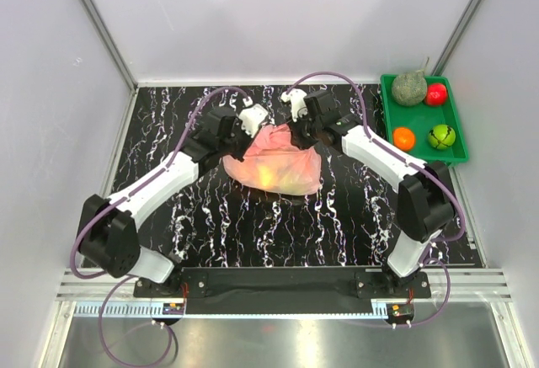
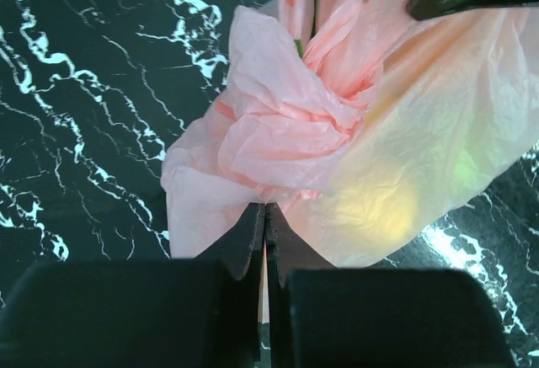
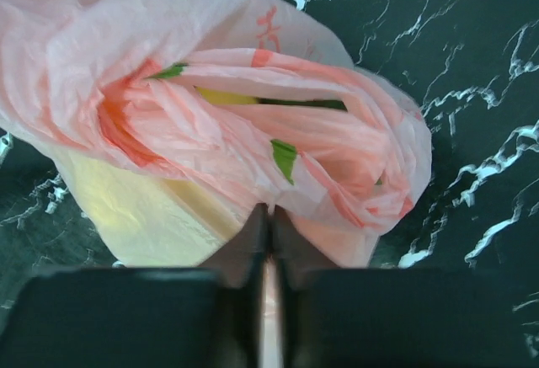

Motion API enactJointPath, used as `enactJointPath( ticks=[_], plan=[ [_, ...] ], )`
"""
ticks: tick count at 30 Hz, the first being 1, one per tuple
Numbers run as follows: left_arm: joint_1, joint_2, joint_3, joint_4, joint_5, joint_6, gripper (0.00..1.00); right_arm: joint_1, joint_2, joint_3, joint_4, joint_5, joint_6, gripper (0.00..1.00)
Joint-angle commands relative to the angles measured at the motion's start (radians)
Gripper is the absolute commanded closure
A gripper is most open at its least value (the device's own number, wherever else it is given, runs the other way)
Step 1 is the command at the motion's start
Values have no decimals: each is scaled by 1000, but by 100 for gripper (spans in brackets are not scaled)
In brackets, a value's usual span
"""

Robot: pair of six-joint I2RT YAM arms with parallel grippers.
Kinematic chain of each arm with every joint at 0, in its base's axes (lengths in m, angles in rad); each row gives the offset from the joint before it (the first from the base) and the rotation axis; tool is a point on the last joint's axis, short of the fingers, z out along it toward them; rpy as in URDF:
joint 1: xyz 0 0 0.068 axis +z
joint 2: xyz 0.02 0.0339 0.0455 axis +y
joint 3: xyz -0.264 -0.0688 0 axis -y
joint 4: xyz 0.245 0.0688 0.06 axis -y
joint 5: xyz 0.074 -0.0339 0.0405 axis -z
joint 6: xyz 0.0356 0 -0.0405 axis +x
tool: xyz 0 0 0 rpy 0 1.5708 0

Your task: Untie the knot of the plastic bag and take out the fruit

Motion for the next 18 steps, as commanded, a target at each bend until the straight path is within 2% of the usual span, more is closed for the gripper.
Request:
enactJointPath(
  ticks=[1, 4, 6, 10, 14, 18],
  plan=[
    [35, -57, -16, 100, -37, -57, 100, 3, 17, 39, -18, 7, 28, 100],
    [45, -72, -38, 114, -93, -78, 100, -7, -4, 10, 1, 80, 78, 100],
    [56, -83, -51, 123, -200, -104, 100, -30, -56, -50, 61, 143, 148, 100],
    [107, -106, -67, 115, -244, -170, 100, -88, -190, -188, 179, 312, 406, 100],
    [130, -112, -62, 92, -262, -280, 100, -124, -277, -274, 129, 422, 655, 100],
    [153, -134, -82, 91, -256, -397, 100, -170, -308, -326, 103, 380, 863, 100]
  ],
)
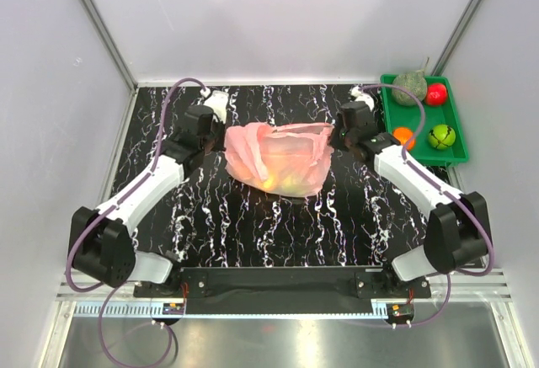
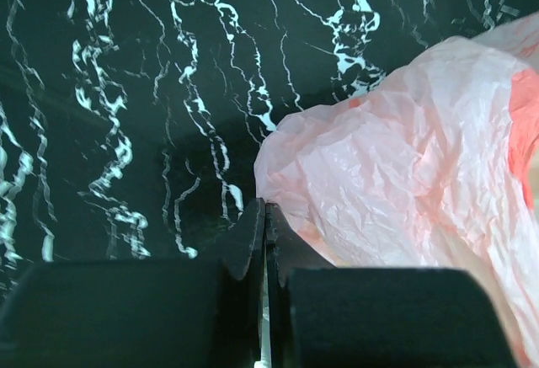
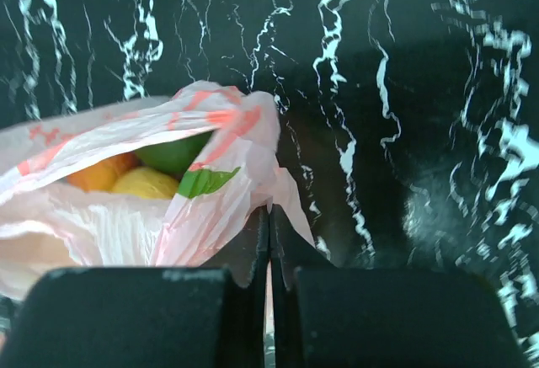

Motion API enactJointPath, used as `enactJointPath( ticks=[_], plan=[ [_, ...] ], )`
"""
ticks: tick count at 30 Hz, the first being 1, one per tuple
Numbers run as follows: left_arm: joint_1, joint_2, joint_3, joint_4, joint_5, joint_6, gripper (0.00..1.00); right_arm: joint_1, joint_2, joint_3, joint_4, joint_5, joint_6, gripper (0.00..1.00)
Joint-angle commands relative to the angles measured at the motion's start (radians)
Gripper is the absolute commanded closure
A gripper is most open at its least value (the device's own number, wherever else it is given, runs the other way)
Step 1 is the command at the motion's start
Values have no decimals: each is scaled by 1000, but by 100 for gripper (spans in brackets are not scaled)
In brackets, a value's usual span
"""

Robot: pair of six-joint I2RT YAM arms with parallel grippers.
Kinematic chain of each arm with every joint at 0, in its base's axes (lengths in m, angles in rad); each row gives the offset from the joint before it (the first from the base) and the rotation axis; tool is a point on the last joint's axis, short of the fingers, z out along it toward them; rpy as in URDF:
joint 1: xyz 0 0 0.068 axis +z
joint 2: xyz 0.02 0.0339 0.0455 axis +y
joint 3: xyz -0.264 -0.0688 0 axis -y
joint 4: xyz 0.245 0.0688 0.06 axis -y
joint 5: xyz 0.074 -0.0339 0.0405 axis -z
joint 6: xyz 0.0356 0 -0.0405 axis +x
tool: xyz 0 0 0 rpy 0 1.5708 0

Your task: Untie the knot of the plastic bag and take out the fruit

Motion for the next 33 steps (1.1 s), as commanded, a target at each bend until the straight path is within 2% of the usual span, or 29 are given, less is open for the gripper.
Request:
enactJointPath(
  ticks=[1, 2, 3, 4, 5, 6, 7, 8, 9, 10, 11, 15, 19, 21, 23, 24, 25, 26, 27, 30, 33],
  plan=[
    [20, -67, -28, 40, -31, -147, 100, -34, -46, -45, -2, 37, 265, 100],
    [28, -75, -38, 43, -28, -186, 100, -57, -57, -66, 27, -30, 278, 100],
    [55, -98, -51, 52, 37, -212, 100, -81, -66, -82, 73, -164, 226, 94],
    [55, -98, -51, 52, 38, -212, 100, -82, -66, -82, 73, -165, 225, 90],
    [57, -115, -47, 44, 56, -218, 95, -83, -68, -76, 76, -252, 200, 85],
    [55, -129, -38, 34, 79, -226, 73, -85, -75, -73, 75, -280, 146, 75],
    [57, -142, -33, 32, 117, -232, 63, -85, -83, -71, 62, -291, 134, 67],
    [57, -184, -32, 27, 153, -240, 56, -86, -93, -71, 38, -296, 123, 51],
    [57, -204, -31, 29, 167, -255, 48, -85, -121, -74, 30, -302, 89, 43],
    [57, -230, -31, 41, 197, -263, 16, -85, -141, -79, 21, -303, 77, 35],
    [55, -250, -28, 44, 210, -278, 1, -85, -161, -83, -2, -290, 66, 24],
    [51, -333, -5, 47, 272, -318, 1, -85, -279, -73, -76, -224, -17, 18],
    [41, -345, 31, -8, 340, -358, 1, -85, -350, -13, -154, -107, -64, 17],
    [26, -348, 30, -40, 369, -411, 1, -85, -367, 16, -169, -124, -109, 17],
    [-4, -357, -5, -48, 374, -472, 1, -83, -347, 70, -178, -215, -153, 18],
    [-58, -359, -18, -55, 357, -485, 1, -83, -333, 93, -189, -243, -187, 18],
    [-96, -365, -31, -66, 325, -490, 1, -82, -319, 136, -209, -280, -201, 19],
    [-186, -363, -48, -83, 273, -506, 1, -74, -295, 154, -217, -285, -218, 19],
    [-225, -363, -59, -94, 186, -508, 1, -68, -284, 170, -220, -290, -224, 19],
    [-329, -330, -68, -141, -7, -577, 1, -54, -261, 208, -224, -293, -229, 19],
    [-388, -279, -59, -190, -187, -701, 1, -34, -259, 214, -231, -274, -225, 18]
  ],
)
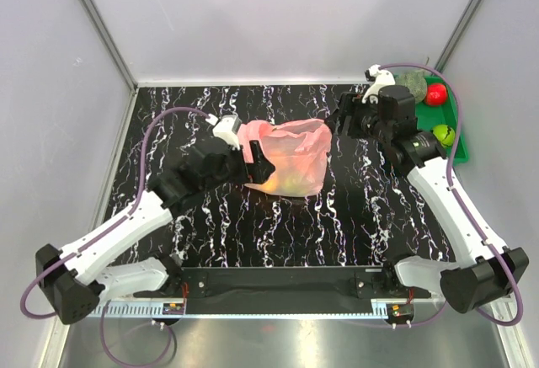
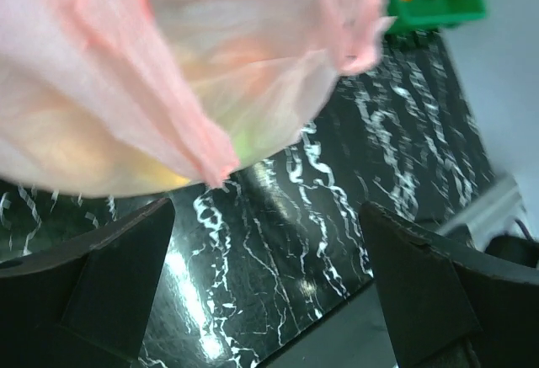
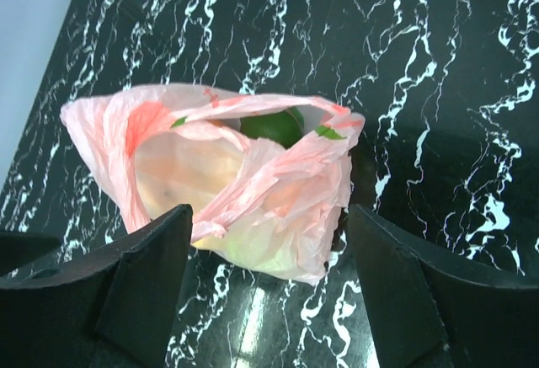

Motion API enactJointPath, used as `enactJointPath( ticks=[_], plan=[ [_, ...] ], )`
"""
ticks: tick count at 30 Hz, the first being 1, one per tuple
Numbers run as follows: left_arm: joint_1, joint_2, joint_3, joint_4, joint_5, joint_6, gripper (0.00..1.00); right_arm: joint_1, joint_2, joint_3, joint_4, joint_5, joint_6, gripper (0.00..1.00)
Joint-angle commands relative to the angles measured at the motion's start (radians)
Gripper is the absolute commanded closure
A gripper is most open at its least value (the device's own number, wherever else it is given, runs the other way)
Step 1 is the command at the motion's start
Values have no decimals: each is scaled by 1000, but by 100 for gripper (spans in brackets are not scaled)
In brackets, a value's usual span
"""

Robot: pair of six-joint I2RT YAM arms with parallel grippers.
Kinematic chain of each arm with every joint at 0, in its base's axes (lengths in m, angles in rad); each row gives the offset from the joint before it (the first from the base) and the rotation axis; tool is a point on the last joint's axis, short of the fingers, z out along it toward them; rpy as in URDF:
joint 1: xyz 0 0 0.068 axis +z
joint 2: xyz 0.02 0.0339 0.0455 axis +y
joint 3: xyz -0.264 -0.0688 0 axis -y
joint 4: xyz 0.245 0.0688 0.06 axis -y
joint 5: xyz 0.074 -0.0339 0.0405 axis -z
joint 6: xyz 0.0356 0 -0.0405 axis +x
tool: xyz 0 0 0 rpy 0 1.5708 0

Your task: Untie the knot of the plastic bag and take out the fruit

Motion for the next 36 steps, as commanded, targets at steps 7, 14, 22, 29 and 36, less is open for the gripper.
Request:
enactJointPath(
  ticks=[7, 14, 22, 29, 36],
  plan=[
    [-67, 104, -87, 77, -390, -277, 1, 53, -24, 11, -48, 23, -51, 18],
    [-29, 219, -132, 344, -321, -250, 1, 60, -34, 19, -74, 20, -82, 17],
    [0, 265, -166, 591, -220, -255, 2, 61, -40, 8, -82, 10, -106, 17],
    [17, 161, -280, 856, -90, -237, 49, 61, -32, -3, -45, -26, -116, 18],
    [135, 164, -312, 1076, 105, -388, 97, 63, 54, 46, -28, -159, -131, 30]
  ],
)
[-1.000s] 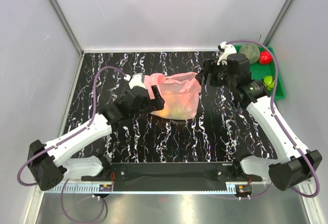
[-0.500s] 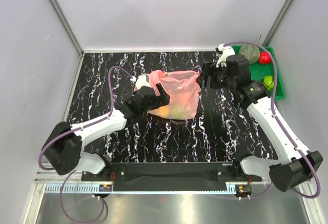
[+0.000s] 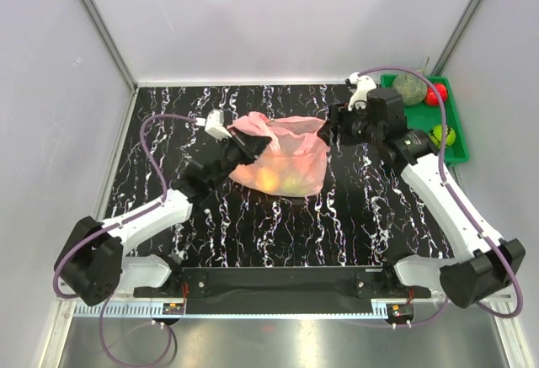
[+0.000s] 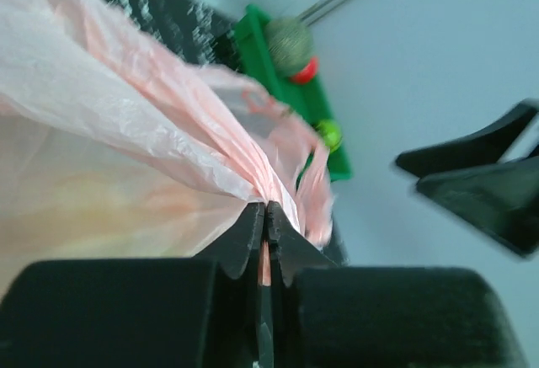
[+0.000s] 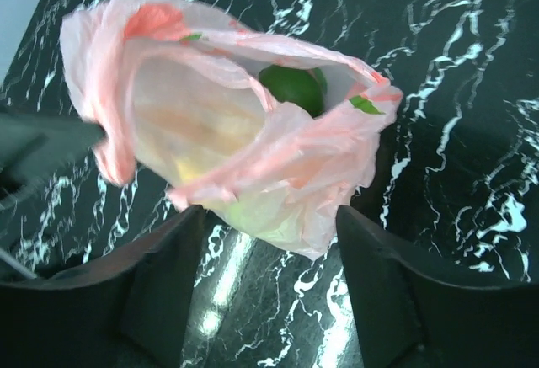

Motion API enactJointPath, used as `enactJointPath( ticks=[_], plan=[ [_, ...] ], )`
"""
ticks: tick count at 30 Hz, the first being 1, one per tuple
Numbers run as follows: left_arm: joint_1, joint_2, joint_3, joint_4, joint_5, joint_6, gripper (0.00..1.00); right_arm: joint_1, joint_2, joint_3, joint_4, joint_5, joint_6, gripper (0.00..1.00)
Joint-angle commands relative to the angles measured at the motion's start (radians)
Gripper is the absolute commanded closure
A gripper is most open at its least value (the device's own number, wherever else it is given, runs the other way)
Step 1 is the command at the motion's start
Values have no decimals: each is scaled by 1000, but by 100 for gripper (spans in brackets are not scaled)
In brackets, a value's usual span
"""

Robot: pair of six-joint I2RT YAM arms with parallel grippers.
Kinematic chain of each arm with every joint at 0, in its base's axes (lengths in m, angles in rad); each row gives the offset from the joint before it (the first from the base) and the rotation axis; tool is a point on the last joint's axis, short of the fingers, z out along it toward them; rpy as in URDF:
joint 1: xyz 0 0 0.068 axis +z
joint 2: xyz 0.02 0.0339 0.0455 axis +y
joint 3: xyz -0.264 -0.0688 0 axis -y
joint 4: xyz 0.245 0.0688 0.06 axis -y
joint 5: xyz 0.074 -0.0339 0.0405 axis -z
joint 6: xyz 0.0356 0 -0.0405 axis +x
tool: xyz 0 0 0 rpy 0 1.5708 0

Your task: Untie the knot of the plastic bag and take out the fruit

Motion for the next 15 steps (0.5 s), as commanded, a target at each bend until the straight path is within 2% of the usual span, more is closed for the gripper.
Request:
enactJointPath(
  ticks=[1, 3, 4, 6, 7, 10, 15],
  plan=[
    [77, -29, -45, 298, 117, -152, 97, 10, 65, 58, 36, -121, -36, 33],
    [104, -33, -73, 377, 134, -241, 97, 10, 89, 91, 45, -179, -39, 40],
    [127, -35, -103, 458, 137, -346, 97, 10, 112, 104, 60, -192, -38, 46],
    [149, -26, -131, 527, 149, -468, 97, 10, 131, 139, 91, -216, -36, 51],
    [164, -23, -149, 588, 149, -578, 99, 10, 154, 153, 100, -224, -35, 54],
    [172, 5, -194, 716, 163, -696, 99, 11, 220, 214, 100, -251, -33, 60],
    [180, 75, -156, 842, 326, -735, 100, 24, 344, 308, 28, -221, -45, 66]
  ],
)
